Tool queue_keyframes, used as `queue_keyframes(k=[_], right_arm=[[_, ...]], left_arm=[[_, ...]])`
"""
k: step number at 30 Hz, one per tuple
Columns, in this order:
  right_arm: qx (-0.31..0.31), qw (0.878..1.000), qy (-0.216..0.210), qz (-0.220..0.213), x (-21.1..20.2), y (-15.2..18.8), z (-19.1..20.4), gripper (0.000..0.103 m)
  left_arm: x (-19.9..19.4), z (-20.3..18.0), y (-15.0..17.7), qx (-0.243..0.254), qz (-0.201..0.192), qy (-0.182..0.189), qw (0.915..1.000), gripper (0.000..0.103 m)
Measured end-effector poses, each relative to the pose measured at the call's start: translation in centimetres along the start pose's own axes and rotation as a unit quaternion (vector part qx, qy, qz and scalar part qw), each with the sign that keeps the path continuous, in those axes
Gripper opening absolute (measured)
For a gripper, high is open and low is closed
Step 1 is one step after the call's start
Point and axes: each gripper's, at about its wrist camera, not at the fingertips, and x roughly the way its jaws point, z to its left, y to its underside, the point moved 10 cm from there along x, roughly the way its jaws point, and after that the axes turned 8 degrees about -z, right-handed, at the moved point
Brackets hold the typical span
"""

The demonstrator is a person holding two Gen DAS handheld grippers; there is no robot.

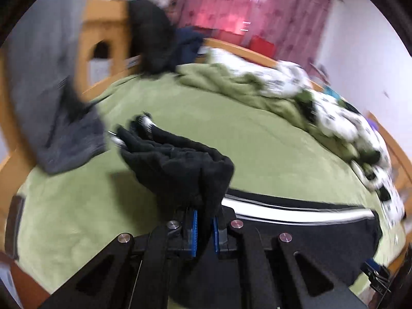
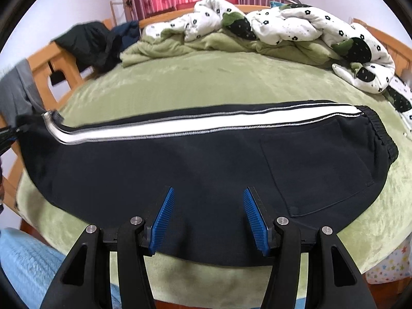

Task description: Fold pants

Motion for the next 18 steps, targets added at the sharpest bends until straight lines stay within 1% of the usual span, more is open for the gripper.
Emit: queue_keyframes(k=[1, 2, 3, 4, 6, 7, 8, 10, 11, 12, 13, 14, 15, 16, 17, 18], right_arm=[[-0.005, 1.0, 0.006, -0.008, -0.5, 0.0, -0.8, 0.056], [-0.01, 1.0, 0.014, -0.012, -0.9, 0.1, -1.5, 0.056], [-0.013, 1.0, 0.019, -0.017, -1.4, 0.3, -2.1, 0.056], [-0.01, 0.999, 0.024, -0.023, -2.0, 0.6, -3.2, 0.056], [0.01, 0.999, 0.024, -0.026, -2.8, 1.1, -4.7, 0.056], [0.028, 0.999, 0.021, -0.026, -3.1, 1.4, -5.6, 0.056], [0.046, 0.998, 0.017, -0.027, -3.5, 1.7, -6.4, 0.056], [0.077, 0.996, 0.016, -0.029, -3.8, 2.1, -8.0, 0.056], [0.089, 0.995, 0.016, -0.03, -3.8, 2.2, -8.6, 0.056], [0.098, 0.995, 0.016, -0.03, -3.7, 2.3, -9.0, 0.056], [0.105, 0.994, 0.014, -0.028, -3.4, 2.4, -9.3, 0.056], [0.109, 0.994, 0.013, -0.026, -3.2, 2.5, -9.3, 0.056], [0.111, 0.993, 0.009, -0.023, -3.0, 2.6, -9.3, 0.056], [0.112, 0.993, 0.003, -0.02, -2.6, 2.7, -9.0, 0.056], [0.111, 0.994, -0.001, -0.018, -2.5, 2.8, -8.8, 0.056], [0.107, 0.994, -0.007, -0.016, -2.2, 2.8, -8.3, 0.056]], left_arm=[[0.2, -3.1, 0.3, 0.011, 0.001, 0.021, 0.9997, 0.009], [0.4, -5.0, 0.7, 0.017, 0.003, 0.033, 0.9993, 0.009], [0.8, -7.9, 1.6, 0.024, 0.008, 0.051, 0.9984, 0.009], [1.5, -10.8, 3.0, 0.031, 0.015, 0.068, 0.9971, 0.009], [2.5, -15.0, 5.9, 0.043, 0.027, 0.094, 0.9943, 0.009], [3.2, -17.0, 7.9, 0.044, 0.036, 0.108, 0.9925, 0.009], [4.2, -19.1, 10.7, 0.038, 0.056, 0.126, 0.9897, 0.009], [5.6, -21.3, 15.0, 0.024, 0.097, 0.148, 0.9839, 0.009], [6.3, -22.6, 18.0, 0.02, 0.127, 0.163, 0.9782, 0.009], [6.5, -23.4, 20.2, 0.025, 0.145, 0.16, 0.9761, 0.008], [6.6, -23.5, 21.2, 0.034, 0.148, 0.146, 0.9776, 0.008], [6.3, -23.6, 22.0, 0.05, 0.134, 0.133, 0.9807, 0.009], [5.6, -23.5, 22.0, 0.069, 0.118, 0.132, 0.9819, 0.009], [5.0, -23.4, 21.9, 0.073, 0.121, 0.138, 0.9803, 0.014], [4.6, -23.3, 21.8, 0.07, 0.13, 0.149, 0.9776, 0.02], [3.7, -22.7, 21.5, 0.06, 0.146, 0.168, 0.9731, 0.023]])
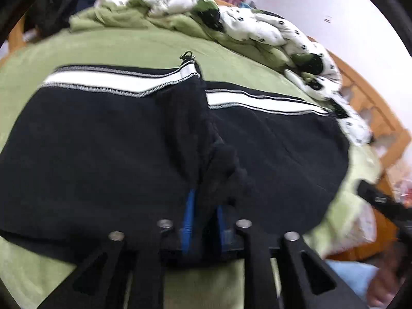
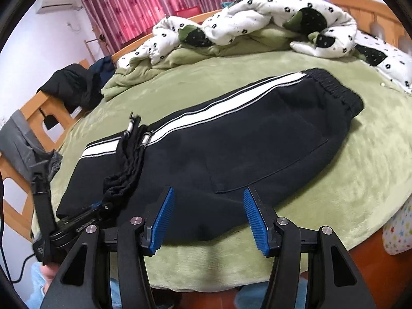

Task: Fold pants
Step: 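Fold the waistband over toward the cuffs with the left gripper while the right gripper holds the drawstrings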

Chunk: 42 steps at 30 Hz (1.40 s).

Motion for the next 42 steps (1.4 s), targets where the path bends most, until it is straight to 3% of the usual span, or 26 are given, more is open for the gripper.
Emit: queue_keyframes(k=[2, 3, 4, 5, 6, 9, 12, 15, 18, 22, 23, 24, 29, 30, 31, 32, 34, 37, 39, 41, 42], right_arm=[[-0.011, 1.0, -0.014, 0.003, 0.6, 0.3, 1.5, 0.056], [-0.015, 1.0, -0.026, 0.003, 0.9, 0.3, 2.4, 0.056], [-0.017, 0.999, -0.037, 0.003, 1.2, 0.3, 3.3, 0.056], [-0.018, 0.998, -0.051, 0.006, 1.5, 0.5, 4.5, 0.056], [-0.018, 0.997, -0.068, 0.012, 2.0, 0.6, 5.8, 0.056], [-0.003, 0.993, -0.112, 0.043, 4.4, 0.7, 9.2, 0.056], [0.034, 0.989, -0.123, 0.075, 7.7, 0.7, 10.9, 0.056], [0.068, 0.986, -0.113, 0.106, 11.2, 1.5, 11.2, 0.056], [0.075, 0.985, -0.094, 0.123, 13.8, 2.7, 11.1, 0.055], [0.025, 0.991, -0.08, 0.105, 14.2, 3.2, 12.3, 0.053], [0.018, 0.989, -0.093, 0.11, 14.1, 3.4, 12.9, 0.043], [0.017, 0.988, -0.1, 0.117, 14.0, 3.7, 13.1, 0.038], [0.004, 0.989, -0.085, 0.118, 15.3, 4.2, 13.3, 0.04], [-0.008, 0.991, -0.079, 0.112, 15.4, 4.1, 13.4, 0.037], [-0.015, 0.991, -0.079, 0.11, 15.4, 3.9, 13.5, 0.024], [-0.016, 0.991, -0.086, 0.1, 14.9, 3.4, 13.5, 0.02], [0.016, 0.993, -0.109, 0.047, 12.5, 1.1, 13.0, 0.018], [0.023, 0.992, -0.119, 0.025, 9.8, 0.2, 11.9, 0.018], [0.002, 0.993, -0.104, 0.048, 10.3, 2.0, 11.2, 0.018], [-0.017, 0.992, -0.075, 0.1, 12.7, 5.2, 10.6, 0.021], [-0.02, 0.993, -0.074, 0.087, 12.8, 5.4, 10.4, 0.021]], left_arm=[[-2.6, 1.2, -0.2, -0.015, -0.009, 0.016, 0.9997, 0.042], [-3.6, 2.3, -0.7, -0.017, -0.021, 0.009, 0.9996, 0.05], [-5.4, 3.8, -1.2, -0.017, -0.046, -0.006, 0.9988, 0.066], [-6.5, 4.9, -1.5, -0.017, -0.063, -0.015, 0.9977, 0.069], [-8.1, 6.6, -1.7, -0.015, -0.086, -0.032, 0.9957, 0.069], [-10.6, 11.6, -1.9, -0.025, -0.099, -0.091, 0.9906, 0.069], [-12.0, 15.1, -1.3, -0.045, -0.101, -0.109, 0.9879, 0.069], [-11.8, 17.1, 0.4, -0.037, -0.072, -0.115, 0.9901, 0.069], [-10.8, 17.1, 1.3, -0.019, -0.063, -0.111, 0.9916, 0.069], [-8.9, 17.7, 1.4, -0.003, -0.063, -0.133, 0.9891, 0.069], [-8.2, 18.0, 1.4, -0.006, -0.059, -0.133, 0.9893, 0.069], [-7.8, 18.1, 1.2, -0.007, -0.058, -0.136, 0.989, 0.069], [-6.6, 18.1, 0.3, -0.005, -0.083, -0.158, 0.984, 0.069], [-6.6, 18.1, 0.2, -0.006, -0.088, -0.161, 0.983, 0.067], [-6.8, 18.1, 0.1, -0.01, -0.096, -0.165, 0.9815, 0.058], [-7.2, 18.3, -0.1, -0.014, -0.104, -0.167, 0.9803, 0.044], [-7.9, 18.2, -0.4, -0.023, -0.119, -0.15, 0.9812, 0.041], [-8.2, 18.0, -0.2, -0.01, -0.12, -0.139, 0.983, 0.041], [-7.3, 18.2, 0.5, 0.002, -0.103, -0.153, 0.9828, 0.041], [-7.0, 18.6, 1.0, 0.002, -0.101, -0.156, 0.9825, 0.043], [-7.2, 18.7, 1.0, -0.002, -0.103, -0.152, 0.9829, 0.043]])
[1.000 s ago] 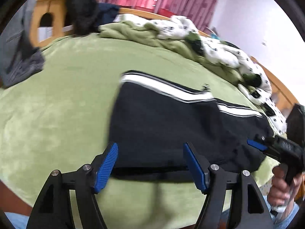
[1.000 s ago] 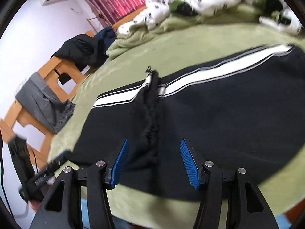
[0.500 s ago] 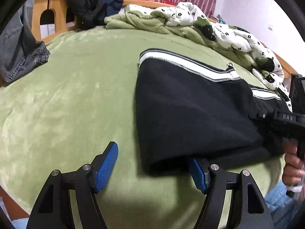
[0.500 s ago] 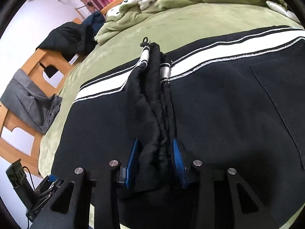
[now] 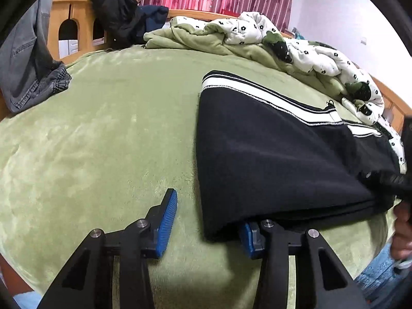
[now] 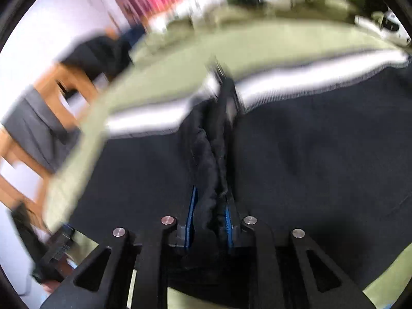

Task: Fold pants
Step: 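Fold the waistband over toward the cuffs with the left gripper while the right gripper holds the drawstrings, then release the sweatpants and lift both grippers away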

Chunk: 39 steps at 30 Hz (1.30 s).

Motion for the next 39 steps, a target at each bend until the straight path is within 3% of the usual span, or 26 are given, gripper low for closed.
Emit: queue_keyframes(k=[5, 8, 11, 15, 18, 21, 24, 28, 30, 33, 35, 39], right_arm=[[-0.065, 0.997, 0.024, -0.022, -2.6, -1.2, 1.1, 0.025], [-0.126, 0.988, 0.053, -0.077, -5.2, -4.1, 2.0, 0.026], [-0.153, 0.982, 0.043, -0.1, -5.2, -7.4, 3.5, 0.026], [-0.202, 0.976, 0.038, -0.076, -1.3, -10.4, 5.6, 0.026], [-0.245, 0.968, 0.043, -0.021, 2.8, -9.6, 4.7, 0.026], [-0.278, 0.958, 0.073, 0.014, 6.0, -9.1, 2.2, 0.011], [-0.231, 0.972, 0.048, 0.01, 5.9, -9.7, 1.1, 0.004], [-0.225, 0.973, 0.053, 0.012, 4.6, -9.6, 0.9, 0.001], [-0.211, 0.975, 0.071, -0.008, 2.4, -9.8, 0.8, 0.013], [-0.192, 0.98, 0.038, -0.034, -1.3, -8.7, 1.5, 0.029], [-0.182, 0.982, 0.032, -0.025, -2.9, -6.8, 1.3, 0.044], [-0.167, 0.984, 0.056, 0.016, -4.0, -2.1, -0.1, 0.044]], left_arm=[[-2.2, 0.3, 0.0, 0.013, 0.021, 0.031, 0.9992, 0.046], [-4.2, 0.3, -0.5, 0.035, 0.004, 0.052, 0.998, 0.05], [-4.9, 0.1, -2.2, 0.025, -0.014, 0.068, 0.9973, 0.052], [-3.0, -1.4, -5.8, -0.006, -0.015, 0.1, 0.9948, 0.054], [-1.1, -2.8, -6.4, -0.003, -0.004, 0.117, 0.9931, 0.054], [0.7, -3.7, -5.7, 0.01, 0.006, 0.12, 0.9927, 0.054], [2.9, -3.9, -3.7, 0.021, 0.036, 0.109, 0.9932, 0.054], [2.5, -4.1, -2.5, 0.057, 0.024, 0.086, 0.9943, 0.058], [1.7, -4.1, -2.3, 0.063, 0.023, 0.08, 0.9945, 0.063], [0.6, -3.6, -2.0, 0.058, 0.029, 0.078, 0.9949, 0.068], [0.2, -3.1, -1.6, 0.038, 0.046, 0.083, 0.9948, 0.069], [-1.6, -2.0, -1.0, -0.01, 0.063, 0.091, 0.9938, 0.069]])
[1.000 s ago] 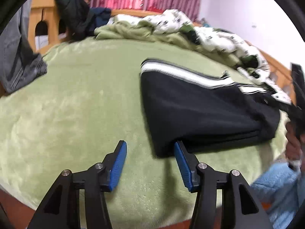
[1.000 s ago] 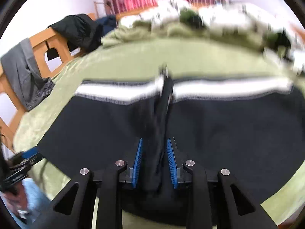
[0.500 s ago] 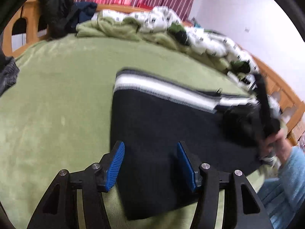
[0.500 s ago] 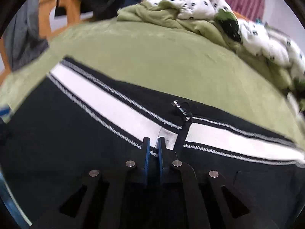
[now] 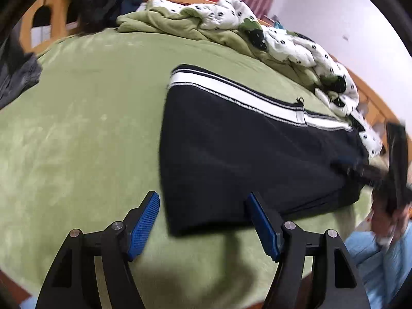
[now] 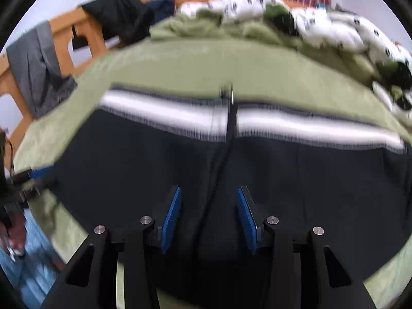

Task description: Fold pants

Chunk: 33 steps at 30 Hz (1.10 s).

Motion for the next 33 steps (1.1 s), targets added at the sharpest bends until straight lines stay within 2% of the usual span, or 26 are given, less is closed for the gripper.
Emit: queue_keyframes(k=[4, 8, 10, 12, 17, 21, 24, 26, 30, 33], right_arm=[[0.063, 0.997, 0.018, -0.04, -5.4, 0.6, -1.0, 0.044], [0.067, 0.991, 0.071, -0.096, -11.4, 0.0, -2.8, 0.058], [0.063, 0.986, 0.098, -0.117, -14.4, -0.8, -3.8, 0.061], [0.069, 0.984, 0.105, -0.125, -16.8, -1.3, -4.5, 0.061], [0.082, 0.982, 0.116, -0.128, -20.1, -1.9, -6.8, 0.061], [0.111, 0.977, 0.123, -0.136, -21.2, -0.6, -9.4, 0.061], [0.133, 0.973, 0.131, -0.133, -21.2, 0.5, -11.7, 0.063], [0.153, 0.973, 0.127, -0.121, -20.3, 1.2, -13.4, 0.069], [0.179, 0.969, 0.138, -0.1, -16.9, 2.6, -16.6, 0.07], [0.208, 0.965, 0.136, -0.084, -13.3, 3.9, -18.9, 0.07]], left_arm=[[-3.5, 0.1, -1.5, 0.021, -0.013, -0.027, 0.9993, 0.069], [-7.0, 0.2, -4.7, 0.021, -0.032, -0.039, 0.9985, 0.069], [-9.1, 0.2, -6.6, 0.012, -0.044, -0.037, 0.9983, 0.069], [-11.4, -0.1, -8.5, 0.009, -0.063, -0.028, 0.9976, 0.069], [-14.4, -0.1, -10.9, -0.003, -0.091, -0.037, 0.9951, 0.069], [-13.4, 0.5, -11.2, 0.002, -0.089, -0.05, 0.9947, 0.069], [-11.5, 0.8, -10.9, -0.021, -0.08, -0.04, 0.9958, 0.069], [-10.0, 0.6, -10.6, -0.028, -0.076, -0.03, 0.9963, 0.069], [-5.4, 0.9, -9.2, -0.043, -0.058, -0.018, 0.9972, 0.069], [-1.6, 1.4, -7.6, -0.057, -0.027, -0.006, 0.998, 0.069]])
